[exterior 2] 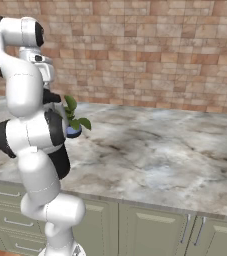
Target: Open the blender lid, put the banana in the blender, close the lid, and start the blender.
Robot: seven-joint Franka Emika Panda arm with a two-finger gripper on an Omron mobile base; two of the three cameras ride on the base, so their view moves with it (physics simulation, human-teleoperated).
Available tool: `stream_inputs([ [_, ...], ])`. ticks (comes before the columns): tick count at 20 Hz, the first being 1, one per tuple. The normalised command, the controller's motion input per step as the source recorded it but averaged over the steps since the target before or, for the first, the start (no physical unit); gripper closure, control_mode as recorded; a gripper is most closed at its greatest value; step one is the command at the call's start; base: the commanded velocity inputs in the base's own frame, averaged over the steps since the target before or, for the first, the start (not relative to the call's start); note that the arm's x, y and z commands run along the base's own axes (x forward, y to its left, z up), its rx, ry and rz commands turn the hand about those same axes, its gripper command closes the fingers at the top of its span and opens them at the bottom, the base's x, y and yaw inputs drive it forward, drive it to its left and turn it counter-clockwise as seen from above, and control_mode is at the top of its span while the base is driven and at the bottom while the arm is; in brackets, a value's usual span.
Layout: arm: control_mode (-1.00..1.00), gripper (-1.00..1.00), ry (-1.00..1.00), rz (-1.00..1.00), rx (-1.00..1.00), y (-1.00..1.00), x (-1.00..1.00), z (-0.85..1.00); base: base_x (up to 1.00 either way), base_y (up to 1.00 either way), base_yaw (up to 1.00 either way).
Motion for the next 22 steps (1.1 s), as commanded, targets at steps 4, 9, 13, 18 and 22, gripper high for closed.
stream_inputs([
  [4, -1.0, 1.0, 0.0, 0.0, 0.0, 0.0, -0.04, -0.19, 0.0, 0.0, 0.0],
  [9, -1.0, 1.0, 0.0, 0.01, 0.0, 0.0, -0.01, -0.25, 0.0, 0.0, 0.0],
  [13, -1.0, 1.0, -0.06, 0.02, 0.0, 0.0, 0.07, -0.21, 0.0, 0.0, 0.0],
  [18, -1.0, 1.0, -0.06, 0.03, 0.0, 0.0, 0.03, -0.28, 0.0, 0.0, 0.0],
  [22, -1.0, -1.0, -0.07, 0.02, 0.0, 0.0, 0.0, -0.26, 0.0, 0.0, 0.0],
])
